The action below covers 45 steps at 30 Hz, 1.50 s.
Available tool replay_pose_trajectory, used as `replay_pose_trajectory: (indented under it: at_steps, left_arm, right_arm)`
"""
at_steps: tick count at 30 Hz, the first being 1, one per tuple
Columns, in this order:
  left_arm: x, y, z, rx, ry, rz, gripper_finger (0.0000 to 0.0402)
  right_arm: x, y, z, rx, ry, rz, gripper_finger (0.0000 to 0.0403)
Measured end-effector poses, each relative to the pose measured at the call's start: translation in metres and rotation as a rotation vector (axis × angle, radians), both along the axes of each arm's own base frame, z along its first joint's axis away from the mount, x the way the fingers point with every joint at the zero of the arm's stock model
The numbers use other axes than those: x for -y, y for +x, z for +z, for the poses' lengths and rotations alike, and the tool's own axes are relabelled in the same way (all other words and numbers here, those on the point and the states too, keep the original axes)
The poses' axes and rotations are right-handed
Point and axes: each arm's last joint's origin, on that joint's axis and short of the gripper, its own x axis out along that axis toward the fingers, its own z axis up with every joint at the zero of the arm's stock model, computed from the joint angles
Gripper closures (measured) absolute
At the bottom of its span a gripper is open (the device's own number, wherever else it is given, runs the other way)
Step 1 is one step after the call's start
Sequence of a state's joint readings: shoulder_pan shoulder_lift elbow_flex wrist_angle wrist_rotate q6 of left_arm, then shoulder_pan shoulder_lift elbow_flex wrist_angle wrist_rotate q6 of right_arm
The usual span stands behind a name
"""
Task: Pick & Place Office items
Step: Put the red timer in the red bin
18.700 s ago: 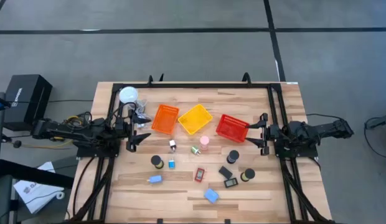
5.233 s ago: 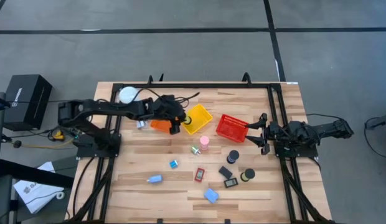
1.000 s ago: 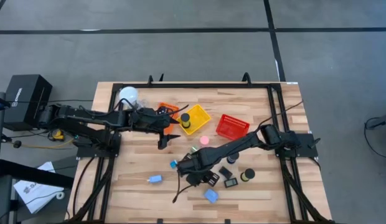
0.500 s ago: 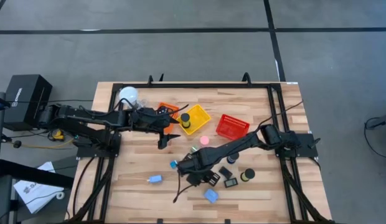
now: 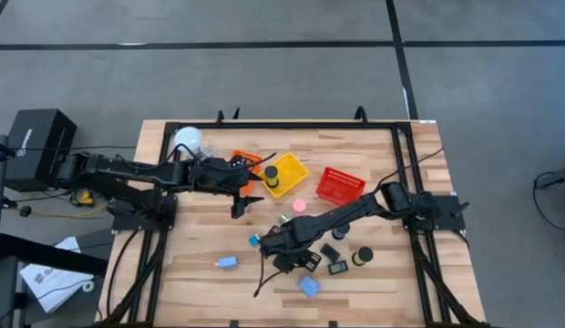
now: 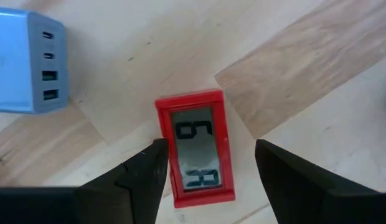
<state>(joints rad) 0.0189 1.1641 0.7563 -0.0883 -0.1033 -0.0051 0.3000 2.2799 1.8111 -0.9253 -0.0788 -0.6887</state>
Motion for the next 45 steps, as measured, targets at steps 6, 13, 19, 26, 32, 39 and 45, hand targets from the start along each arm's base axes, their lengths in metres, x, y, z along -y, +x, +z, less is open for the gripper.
replay_pose_trajectory:
  at_steps: [6, 13, 19, 26, 32, 39, 45]
  left_arm:
    - [0.000, 0.000, 0.000, 0.000, 0.000, 0.000, 0.0115]
    - [0.000, 0.000, 0.000, 0.000, 0.000, 0.000, 0.0115]
    - [0.000, 0.000, 0.000, 0.000, 0.000, 0.000, 0.0115]
    - [0.000, 0.000, 0.000, 0.000, 0.000, 0.000, 0.0115]
    - [0.000, 0.000, 0.000, 0.000, 0.000, 0.000, 0.0115]
    - [0.000, 0.000, 0.000, 0.000, 0.000, 0.000, 0.0115]
    - [0.000, 0.000, 0.000, -0.001, 0.000, 0.000, 0.0115]
  right_arm:
    - [0.000, 0.001, -0.011, -0.021, -0.003, -0.007, 0.0171]
    - [-0.001, 0.004, -0.013, -0.004, 0.006, -0.026, 0.0171]
    - [0.002, 0.004, -0.014, -0.014, 0.007, -0.033, 0.0194]
    - [0.004, 0.003, -0.012, -0.022, 0.006, -0.045, 0.0258]
    - [0.012, 0.000, -0.005, -0.086, -0.024, -0.072, 0.0261]
    - [0.033, -0.004, 0.016, -0.222, -0.096, -0.213, 0.0257]
    - [0.055, -0.012, 0.035, -0.346, -0.195, -0.322, 0.0279]
